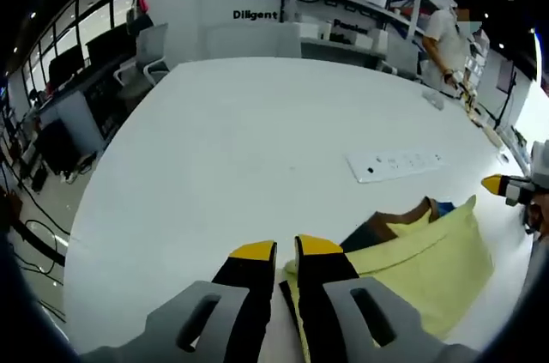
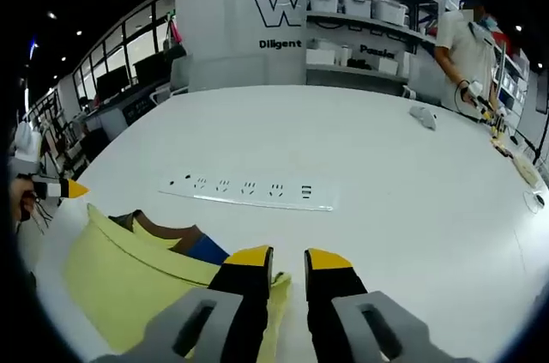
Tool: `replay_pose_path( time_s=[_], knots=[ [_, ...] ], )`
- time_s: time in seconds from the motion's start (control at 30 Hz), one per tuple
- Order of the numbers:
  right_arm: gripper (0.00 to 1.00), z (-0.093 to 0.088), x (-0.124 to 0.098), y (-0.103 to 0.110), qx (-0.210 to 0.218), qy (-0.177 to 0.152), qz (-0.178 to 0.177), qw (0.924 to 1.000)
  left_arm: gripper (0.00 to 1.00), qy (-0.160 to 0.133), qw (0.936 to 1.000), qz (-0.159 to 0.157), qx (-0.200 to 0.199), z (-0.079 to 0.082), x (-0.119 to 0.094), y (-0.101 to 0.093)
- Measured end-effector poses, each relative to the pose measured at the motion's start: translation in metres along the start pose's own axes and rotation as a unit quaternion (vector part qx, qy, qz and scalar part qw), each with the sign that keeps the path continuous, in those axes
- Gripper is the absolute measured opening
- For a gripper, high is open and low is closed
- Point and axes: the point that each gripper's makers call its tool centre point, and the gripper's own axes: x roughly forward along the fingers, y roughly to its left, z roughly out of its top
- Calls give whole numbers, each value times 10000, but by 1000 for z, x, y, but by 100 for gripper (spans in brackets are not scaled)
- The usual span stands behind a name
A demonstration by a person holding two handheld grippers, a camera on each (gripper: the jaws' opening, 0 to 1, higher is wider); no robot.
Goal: Fold the garment on the visible template until the final outline fits inside the template.
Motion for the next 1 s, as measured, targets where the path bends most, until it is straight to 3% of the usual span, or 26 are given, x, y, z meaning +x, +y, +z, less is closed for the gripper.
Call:
replay_pose_path(
  time_s=[0.17, 0.23, 0.33, 0.4, 0.43, 0.57, 0.6, 0.67, 0.77, 0.83, 1.0],
  knots=[
    [23, -29, -11, 14, -1100, 318, 173, 9933, 26, 176, 9961, -126, 854, -20, -5, -5],
    [27, -36, -6, 13, -1135, 358, 241, 9926, 27, 197, 9932, -230, 1123, -28, -5, -9],
    [31, -40, -5, 17, -1186, 415, 276, 9917, 30, 247, 9933, -311, 1087, -37, -5, -14],
    [33, -48, 4, 12, -1508, 610, 249, 9864, 34, 357, 9918, -391, 1164, -43, -1, -17],
    [33, -51, 8, 10, -1493, 675, 180, 9863, 36, 571, 9883, -356, 1370, -51, 3, -17],
    [34, -48, 27, 9, -1457, 576, 259, 9873, 35, 483, 9886, -207, 1413, -45, 16, -13],
    [34, -53, 30, 6, -1228, 799, 191, 9890, 36, 495, 9885, -203, 1417, -45, 17, -13],
    [35, -41, 36, 6, -1078, 490, 198, 9928, 36, 541, 9897, -161, 1317, -44, 25, -11],
    [39, -25, 42, 2, -768, 201, 92, 9968, 38, 118, 9970, 179, 744, -24, 31, 1],
    [43, -18, 45, -3, -538, 164, 28, 9984, 39, 159, 9968, 182, 759, -21, 30, 5],
    [45, -12, 39, -6, -569, 1, -64, 9984, 38, 170, 9962, 215, 831, -19, 20, 6]
  ],
)
